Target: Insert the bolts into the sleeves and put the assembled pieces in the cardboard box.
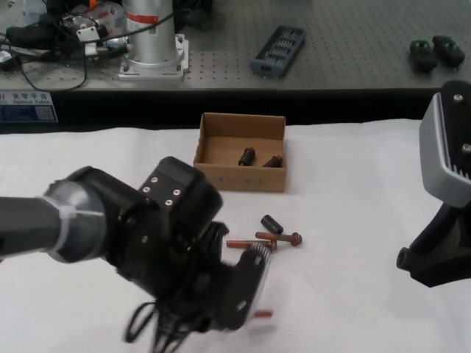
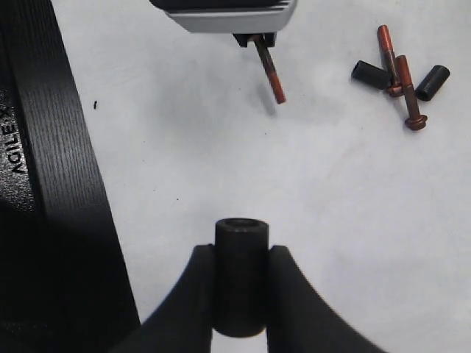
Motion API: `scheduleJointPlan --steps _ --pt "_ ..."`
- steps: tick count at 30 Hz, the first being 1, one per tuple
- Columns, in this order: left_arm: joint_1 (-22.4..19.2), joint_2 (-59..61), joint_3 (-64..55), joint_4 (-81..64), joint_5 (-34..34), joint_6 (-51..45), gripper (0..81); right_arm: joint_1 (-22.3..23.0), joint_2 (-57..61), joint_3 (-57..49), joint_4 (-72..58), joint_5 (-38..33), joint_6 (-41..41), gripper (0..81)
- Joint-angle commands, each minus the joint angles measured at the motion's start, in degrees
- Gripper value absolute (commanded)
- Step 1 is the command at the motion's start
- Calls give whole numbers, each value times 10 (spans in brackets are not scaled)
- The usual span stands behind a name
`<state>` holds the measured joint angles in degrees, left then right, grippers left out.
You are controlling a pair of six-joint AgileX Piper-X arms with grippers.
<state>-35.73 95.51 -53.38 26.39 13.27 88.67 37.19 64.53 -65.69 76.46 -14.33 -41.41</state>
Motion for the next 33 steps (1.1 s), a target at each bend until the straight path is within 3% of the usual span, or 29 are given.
scheduleJointPlan --steps 1,10,16,24,27,31,33 --pt "4 -7 -1 32 1 105 7 0 -6 -3 -26 -8 -24 28" --pt "13 -7 -1 41 -17 412 6 0 -6 6 -44 -8 -24 28" --pt "13 -7 -1 40 -23 560 6 0 -6 64 -64 -8 -24 28" --pt "13 -7 -1 35 -5 571 1 0 -6 116 -118 -5 -24 28" --pt "13 -7 -1 35 3 564 98 0 -6 113 -115 -3 -24 28" --pt "13 -7 -1 36 30 542 410 0 -6 113 -116 -3 -24 28" --pt "13 -7 -1 36 31 538 454 0 -6 113 -116 -3 -24 28"
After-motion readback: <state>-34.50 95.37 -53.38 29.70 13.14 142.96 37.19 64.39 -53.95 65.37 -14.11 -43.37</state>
